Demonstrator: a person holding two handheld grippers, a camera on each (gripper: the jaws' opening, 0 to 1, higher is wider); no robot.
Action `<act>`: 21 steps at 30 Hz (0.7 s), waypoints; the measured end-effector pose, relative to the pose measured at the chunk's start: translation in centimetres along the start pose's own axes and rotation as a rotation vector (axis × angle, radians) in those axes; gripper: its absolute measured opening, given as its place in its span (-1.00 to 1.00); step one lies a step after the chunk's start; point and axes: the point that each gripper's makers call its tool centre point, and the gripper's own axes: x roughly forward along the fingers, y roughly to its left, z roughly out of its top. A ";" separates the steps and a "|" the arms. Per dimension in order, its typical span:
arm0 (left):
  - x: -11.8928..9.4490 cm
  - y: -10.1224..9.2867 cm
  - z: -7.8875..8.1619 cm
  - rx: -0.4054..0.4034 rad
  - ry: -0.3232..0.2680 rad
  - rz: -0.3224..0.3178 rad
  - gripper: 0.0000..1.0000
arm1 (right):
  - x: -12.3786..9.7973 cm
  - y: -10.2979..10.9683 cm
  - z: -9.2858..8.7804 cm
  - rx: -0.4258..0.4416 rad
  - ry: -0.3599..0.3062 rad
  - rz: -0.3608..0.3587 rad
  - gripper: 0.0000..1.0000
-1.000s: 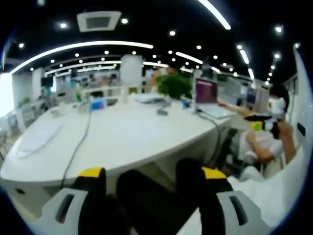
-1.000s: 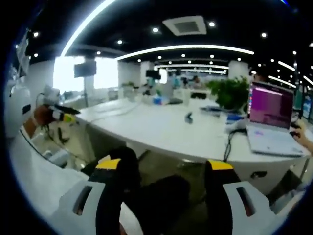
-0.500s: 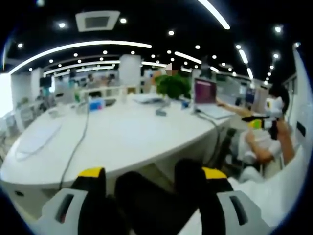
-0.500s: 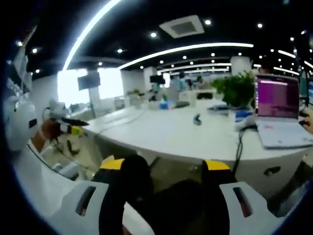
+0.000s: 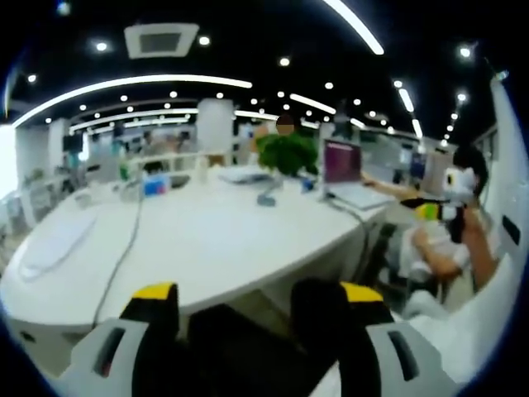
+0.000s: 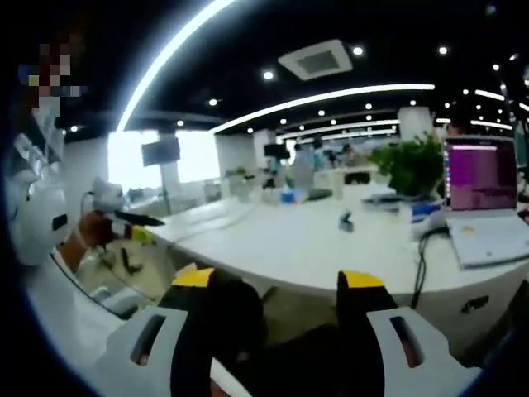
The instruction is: Pick up the paper insert the paper into the punch align the paper edges press the punch to punch holes
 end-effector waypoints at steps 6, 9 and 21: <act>0.9 -0.1 0.0 0.002 0.000 -0.010 0.55 | 0.7 -0.7 -1.0 -0.048 0.058 -0.036 0.25; 1.3 -0.1 0.0 0.001 0.000 -0.012 0.55 | 1.2 -1.1 -1.3 -0.063 0.076 -0.056 0.29; 3.0 0.6 -0.1 -0.008 -0.002 -0.006 0.55 | 3.5 -1.8 -1.0 -0.043 0.070 -0.021 0.15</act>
